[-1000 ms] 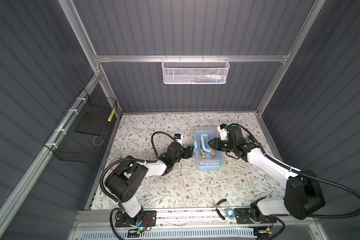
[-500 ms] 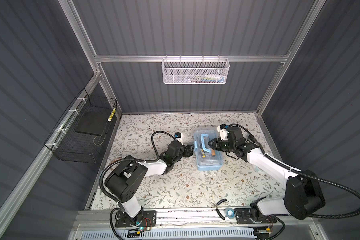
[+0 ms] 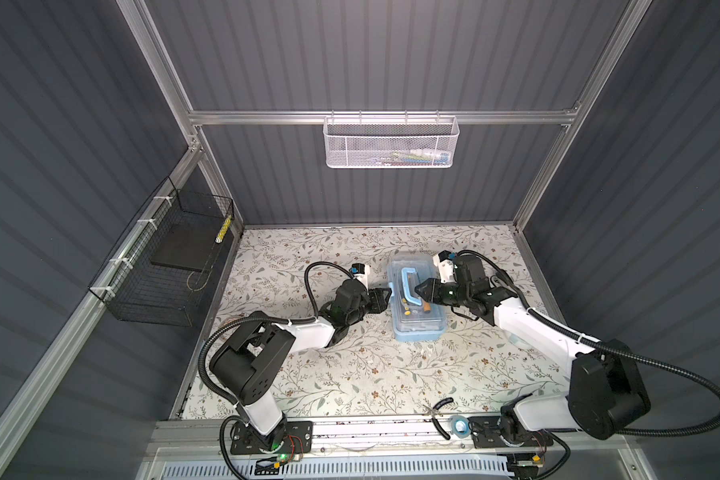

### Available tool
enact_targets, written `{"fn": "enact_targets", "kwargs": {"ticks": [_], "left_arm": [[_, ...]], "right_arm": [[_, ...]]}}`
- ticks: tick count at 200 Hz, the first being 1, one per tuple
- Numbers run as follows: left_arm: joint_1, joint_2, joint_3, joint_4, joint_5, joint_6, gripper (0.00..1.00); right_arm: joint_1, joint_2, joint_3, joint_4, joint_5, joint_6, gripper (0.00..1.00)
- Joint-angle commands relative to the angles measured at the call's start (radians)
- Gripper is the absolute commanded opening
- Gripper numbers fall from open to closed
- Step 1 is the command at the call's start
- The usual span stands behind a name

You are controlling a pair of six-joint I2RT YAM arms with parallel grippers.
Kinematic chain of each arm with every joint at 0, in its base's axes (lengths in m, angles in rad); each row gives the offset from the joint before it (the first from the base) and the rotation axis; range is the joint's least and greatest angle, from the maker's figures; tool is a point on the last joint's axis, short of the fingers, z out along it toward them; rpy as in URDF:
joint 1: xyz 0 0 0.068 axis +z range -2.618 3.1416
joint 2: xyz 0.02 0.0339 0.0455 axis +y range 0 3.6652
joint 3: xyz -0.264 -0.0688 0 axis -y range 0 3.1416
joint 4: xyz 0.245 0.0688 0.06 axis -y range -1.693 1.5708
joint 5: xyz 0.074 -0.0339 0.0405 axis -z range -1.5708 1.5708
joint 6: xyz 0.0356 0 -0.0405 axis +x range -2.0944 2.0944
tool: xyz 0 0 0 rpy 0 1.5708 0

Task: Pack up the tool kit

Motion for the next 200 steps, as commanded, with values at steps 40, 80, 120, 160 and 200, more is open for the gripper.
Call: {"fn": "enact_targets", "kwargs": {"ticks": [40, 80, 120, 160, 200], "left_arm": [[-0.006, 0.028, 0.021, 0.013, 0.033, -0.015, 0.52], [-0.004, 0.019, 0.019, 0.003, 0.030, -0.005, 0.51], [-0.004, 0.017, 0.020, -0.006, 0.026, 0.004, 0.49], [-0.004, 0.040, 0.036, 0.003, 0.028, 0.000, 0.49], [-0.005, 0.054, 0.054, 0.013, 0.038, -0.001, 0.49]], "right_arm": [[-0.004, 0.014, -0.012, -0.001, -0.015, -0.002, 0.36], [-0.004, 0.022, -0.007, -0.002, -0.016, -0.001, 0.36], [-0.003, 0.027, -0.006, -0.001, -0.016, 0.000, 0.37], [-0.003, 0.035, -0.006, 0.002, -0.017, 0.003, 0.38], [-0.004, 0.039, -0.006, 0.003, -0.015, 0.002, 0.38]]}}
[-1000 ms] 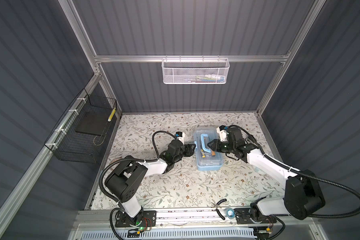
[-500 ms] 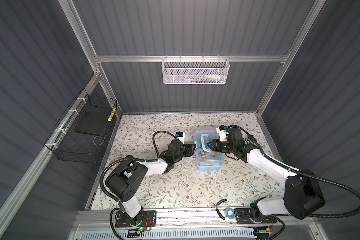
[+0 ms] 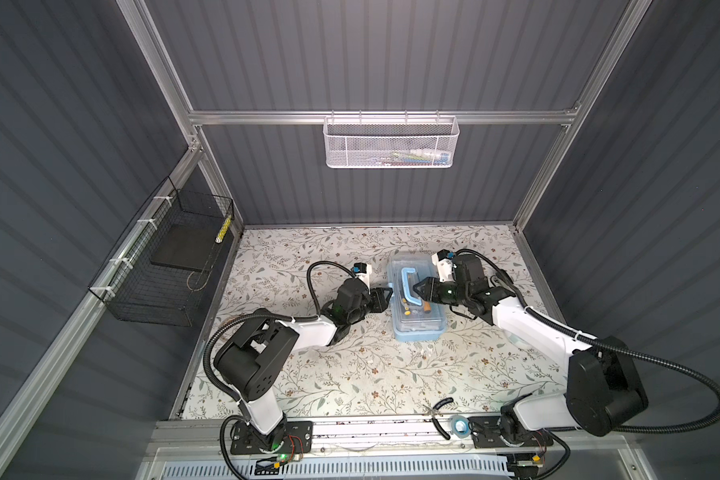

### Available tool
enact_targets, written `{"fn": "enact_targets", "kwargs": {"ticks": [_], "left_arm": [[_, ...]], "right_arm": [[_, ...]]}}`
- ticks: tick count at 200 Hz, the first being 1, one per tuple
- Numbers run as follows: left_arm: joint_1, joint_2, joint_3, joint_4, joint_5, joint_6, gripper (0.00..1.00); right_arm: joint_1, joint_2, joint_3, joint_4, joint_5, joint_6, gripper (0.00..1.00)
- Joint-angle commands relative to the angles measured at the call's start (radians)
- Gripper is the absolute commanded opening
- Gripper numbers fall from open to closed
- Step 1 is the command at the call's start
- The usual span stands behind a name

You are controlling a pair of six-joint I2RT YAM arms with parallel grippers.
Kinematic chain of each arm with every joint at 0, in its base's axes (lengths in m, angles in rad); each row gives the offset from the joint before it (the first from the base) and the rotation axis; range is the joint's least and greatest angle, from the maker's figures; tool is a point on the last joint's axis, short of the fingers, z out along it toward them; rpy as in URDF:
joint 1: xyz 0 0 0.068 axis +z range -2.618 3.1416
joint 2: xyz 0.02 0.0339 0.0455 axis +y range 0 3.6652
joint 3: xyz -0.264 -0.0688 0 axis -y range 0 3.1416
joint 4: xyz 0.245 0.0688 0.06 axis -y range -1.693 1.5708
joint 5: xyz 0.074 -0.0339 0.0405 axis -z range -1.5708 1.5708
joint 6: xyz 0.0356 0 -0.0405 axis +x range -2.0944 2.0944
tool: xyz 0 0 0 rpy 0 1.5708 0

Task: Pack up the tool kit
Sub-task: 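Press the lid corner down with the left gripper while the right holds the lid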

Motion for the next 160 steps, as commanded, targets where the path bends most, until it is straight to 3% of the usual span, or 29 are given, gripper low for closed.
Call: {"fn": "enact_targets", "kwargs": {"ticks": [1, 160], "left_arm": [[-0.005, 0.018, 0.032, -0.001, 0.015, 0.007, 0.49], [-0.005, 0.029, 0.021, 0.071, 0.082, -0.011, 0.46]], "right_arm": [[-0.004, 0.021, -0.005, -0.034, -0.002, 0.002, 0.38], [-0.003, 0.046, 0.004, -0.031, -0.010, 0.004, 0.39]]}}
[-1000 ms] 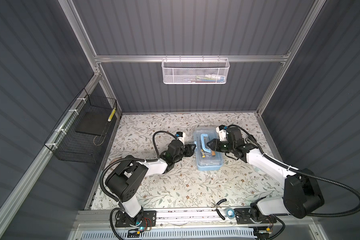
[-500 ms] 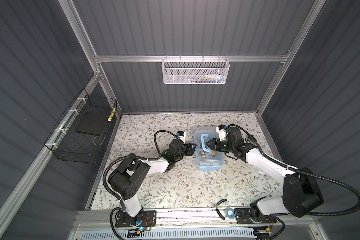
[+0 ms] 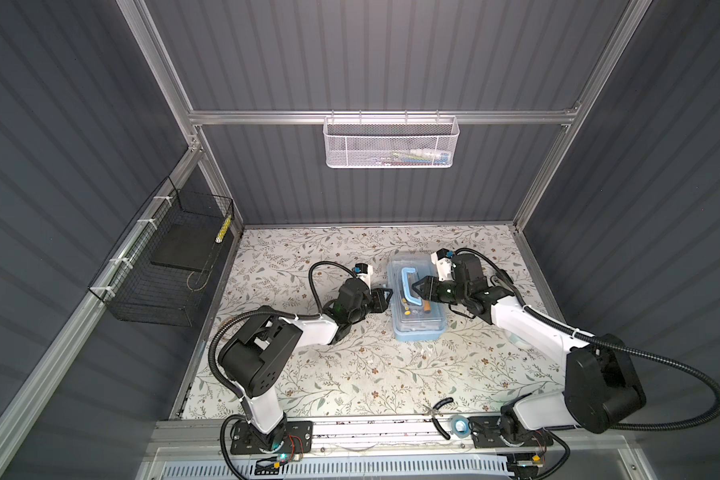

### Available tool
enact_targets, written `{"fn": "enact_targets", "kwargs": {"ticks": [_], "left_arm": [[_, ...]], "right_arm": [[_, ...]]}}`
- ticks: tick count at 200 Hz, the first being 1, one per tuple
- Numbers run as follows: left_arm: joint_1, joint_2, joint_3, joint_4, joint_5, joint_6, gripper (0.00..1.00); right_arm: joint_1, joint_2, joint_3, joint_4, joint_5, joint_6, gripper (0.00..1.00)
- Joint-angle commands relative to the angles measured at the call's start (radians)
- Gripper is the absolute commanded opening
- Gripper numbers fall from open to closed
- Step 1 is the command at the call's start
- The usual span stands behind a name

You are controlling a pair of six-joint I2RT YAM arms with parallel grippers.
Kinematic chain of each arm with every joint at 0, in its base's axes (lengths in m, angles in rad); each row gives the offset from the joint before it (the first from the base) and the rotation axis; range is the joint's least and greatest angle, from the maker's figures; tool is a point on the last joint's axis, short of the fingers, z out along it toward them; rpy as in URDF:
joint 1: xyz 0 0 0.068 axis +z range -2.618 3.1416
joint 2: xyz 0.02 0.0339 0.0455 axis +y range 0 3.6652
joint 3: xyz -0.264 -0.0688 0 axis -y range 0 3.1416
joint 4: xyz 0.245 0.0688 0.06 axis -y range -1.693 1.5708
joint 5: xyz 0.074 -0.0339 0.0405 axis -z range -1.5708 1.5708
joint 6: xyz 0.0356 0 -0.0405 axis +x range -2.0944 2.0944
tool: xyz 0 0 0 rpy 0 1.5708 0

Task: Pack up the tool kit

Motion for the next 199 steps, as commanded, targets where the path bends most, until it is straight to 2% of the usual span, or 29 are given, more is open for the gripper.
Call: {"fn": "enact_targets", "kwargs": {"ticks": [1, 55, 199], "left_arm": [[-0.007, 0.006, 0.011, 0.068, 0.062, -0.012, 0.46], [-0.006, 0.017, -0.007, 0.130, 0.104, -0.035, 0.43], [-0.007, 0.068, -0.002, 0.137, 0.138, -0.065, 0.37]], "right_arm": [[-0.003, 0.032, 0.003, -0.055, -0.006, 0.004, 0.39], [-0.003, 0.033, 0.001, -0.056, -0.007, 0.005, 0.39], [-0.003, 0.050, 0.005, -0.061, -0.016, 0.000, 0.38]]}}
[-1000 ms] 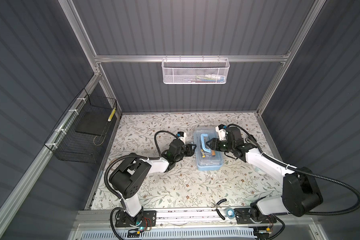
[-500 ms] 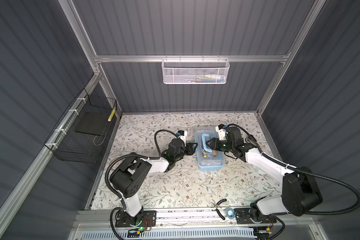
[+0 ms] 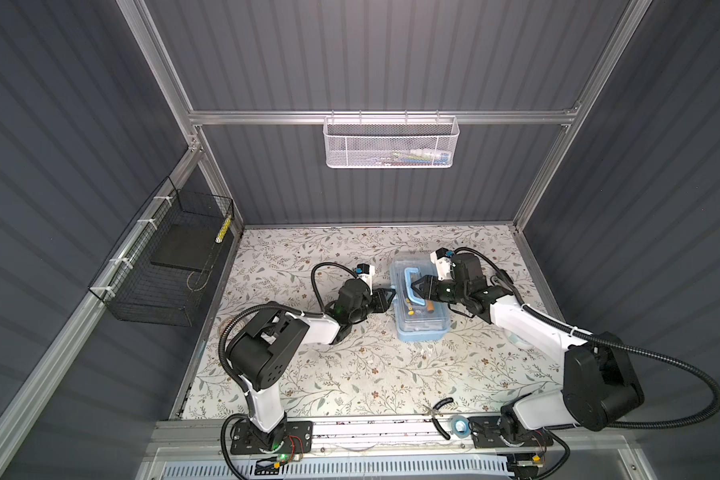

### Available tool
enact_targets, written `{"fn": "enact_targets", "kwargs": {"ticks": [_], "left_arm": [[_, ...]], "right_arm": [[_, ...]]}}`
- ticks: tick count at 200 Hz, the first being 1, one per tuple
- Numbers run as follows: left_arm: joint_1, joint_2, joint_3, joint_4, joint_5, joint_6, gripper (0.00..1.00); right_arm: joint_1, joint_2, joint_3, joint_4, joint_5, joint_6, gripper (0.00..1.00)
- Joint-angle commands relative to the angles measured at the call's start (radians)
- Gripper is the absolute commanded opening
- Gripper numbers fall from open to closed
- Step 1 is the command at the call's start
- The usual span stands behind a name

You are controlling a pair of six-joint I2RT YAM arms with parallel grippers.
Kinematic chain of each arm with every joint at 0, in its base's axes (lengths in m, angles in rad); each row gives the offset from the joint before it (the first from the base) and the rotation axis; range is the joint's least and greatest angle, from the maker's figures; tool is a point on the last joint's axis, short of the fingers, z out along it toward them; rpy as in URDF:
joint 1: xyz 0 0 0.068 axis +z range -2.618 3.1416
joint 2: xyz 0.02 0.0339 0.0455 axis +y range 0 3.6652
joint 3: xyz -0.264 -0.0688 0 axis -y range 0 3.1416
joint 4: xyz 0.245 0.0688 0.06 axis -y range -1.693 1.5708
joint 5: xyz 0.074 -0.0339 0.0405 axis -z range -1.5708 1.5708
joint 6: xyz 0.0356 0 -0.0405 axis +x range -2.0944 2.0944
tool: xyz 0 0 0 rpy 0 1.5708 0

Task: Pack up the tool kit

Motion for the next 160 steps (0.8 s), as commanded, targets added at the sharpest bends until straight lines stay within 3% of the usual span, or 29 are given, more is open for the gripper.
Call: {"fn": "enact_targets", "kwargs": {"ticks": [1, 160], "left_arm": [[-0.013, 0.011, 0.000, 0.023, 0.057, -0.009, 0.37], [-0.015, 0.054, -0.019, 0.068, 0.085, -0.040, 0.36]], "right_arm": [[-0.004, 0.035, -0.002, -0.076, -0.006, 0.001, 0.38], [0.003, 0.058, -0.036, -0.041, -0.048, 0.039, 0.36]]}}
